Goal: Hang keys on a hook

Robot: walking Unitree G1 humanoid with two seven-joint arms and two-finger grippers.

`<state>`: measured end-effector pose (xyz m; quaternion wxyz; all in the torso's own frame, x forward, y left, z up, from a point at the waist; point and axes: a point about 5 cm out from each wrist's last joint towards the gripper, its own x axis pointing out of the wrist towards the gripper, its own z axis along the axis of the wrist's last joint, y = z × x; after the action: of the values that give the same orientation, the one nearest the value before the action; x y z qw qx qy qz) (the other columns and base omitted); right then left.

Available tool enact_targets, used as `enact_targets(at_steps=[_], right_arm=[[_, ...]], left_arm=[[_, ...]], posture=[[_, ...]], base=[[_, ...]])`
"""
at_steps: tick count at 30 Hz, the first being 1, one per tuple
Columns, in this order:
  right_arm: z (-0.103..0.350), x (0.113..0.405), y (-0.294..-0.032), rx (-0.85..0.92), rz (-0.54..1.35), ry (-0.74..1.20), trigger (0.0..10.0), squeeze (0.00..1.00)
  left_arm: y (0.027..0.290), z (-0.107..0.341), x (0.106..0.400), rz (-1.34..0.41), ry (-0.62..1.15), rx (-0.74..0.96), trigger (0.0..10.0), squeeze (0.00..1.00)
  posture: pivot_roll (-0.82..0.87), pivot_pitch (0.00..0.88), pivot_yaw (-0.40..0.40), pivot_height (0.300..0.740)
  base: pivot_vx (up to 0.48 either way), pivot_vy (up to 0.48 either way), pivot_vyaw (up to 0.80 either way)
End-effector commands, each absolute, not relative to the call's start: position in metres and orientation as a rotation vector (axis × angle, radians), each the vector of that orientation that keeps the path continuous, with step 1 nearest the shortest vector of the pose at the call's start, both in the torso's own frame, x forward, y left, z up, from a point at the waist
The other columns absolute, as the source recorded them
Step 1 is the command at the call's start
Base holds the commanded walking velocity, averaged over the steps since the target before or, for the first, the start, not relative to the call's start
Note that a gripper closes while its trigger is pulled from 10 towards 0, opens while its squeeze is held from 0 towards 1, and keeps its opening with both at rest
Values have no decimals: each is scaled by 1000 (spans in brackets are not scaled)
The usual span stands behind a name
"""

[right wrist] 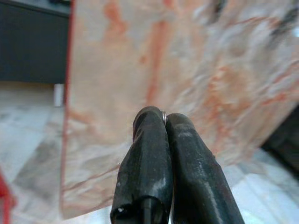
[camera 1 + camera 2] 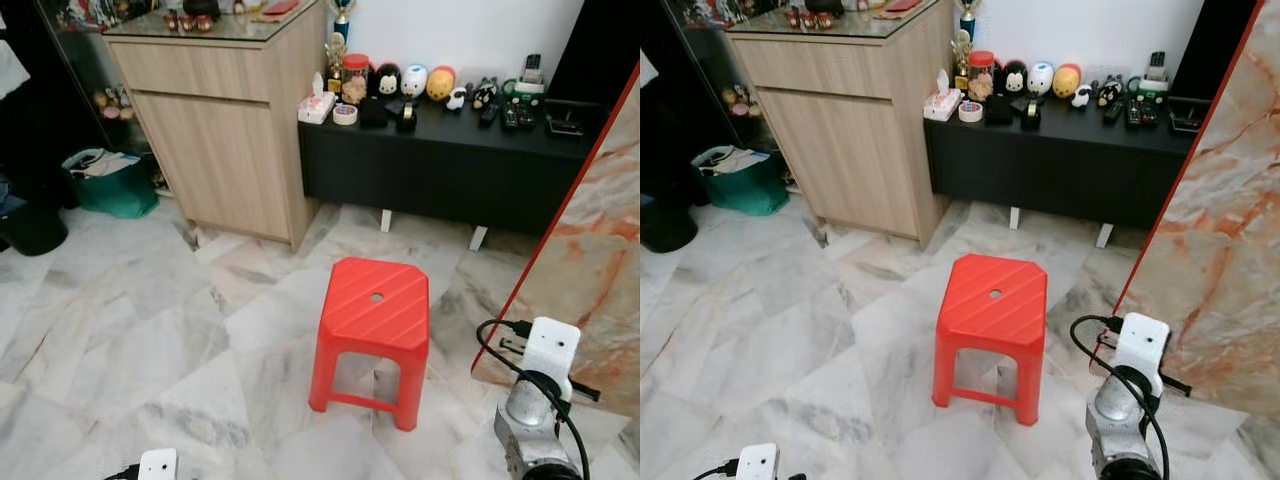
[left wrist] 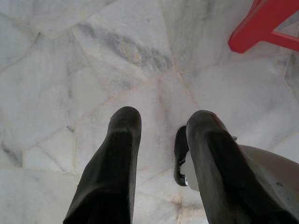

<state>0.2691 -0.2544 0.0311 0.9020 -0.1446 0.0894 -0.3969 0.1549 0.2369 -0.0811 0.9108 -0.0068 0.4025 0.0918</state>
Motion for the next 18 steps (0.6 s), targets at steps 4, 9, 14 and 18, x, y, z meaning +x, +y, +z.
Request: enact_targets(at_steps=[4, 9, 14, 18], right_arm=[[39, 270, -258, -330, -861, 149, 10000, 0], [40, 273, -255, -326, -836, 149, 10000, 0], [13, 296, -192, -95, -232, 382, 10000, 0], [17, 303, -166, 80, 7, 422, 10000, 0]], left_arm=[[239, -81, 153, 185, 833, 8, 10000, 0], [240, -81, 154, 185, 831, 9, 10000, 0], [245, -67, 174, 174, 719, 29, 10000, 0], [253, -43, 204, 157, 549, 44, 10000, 0]], posture=[[14, 0, 17, 740], [12, 0, 18, 740], [10, 0, 17, 740], [15, 0, 12, 740]], base=[[0, 0, 0], [0, 0, 0], [0, 0, 0], [0, 0, 0]])
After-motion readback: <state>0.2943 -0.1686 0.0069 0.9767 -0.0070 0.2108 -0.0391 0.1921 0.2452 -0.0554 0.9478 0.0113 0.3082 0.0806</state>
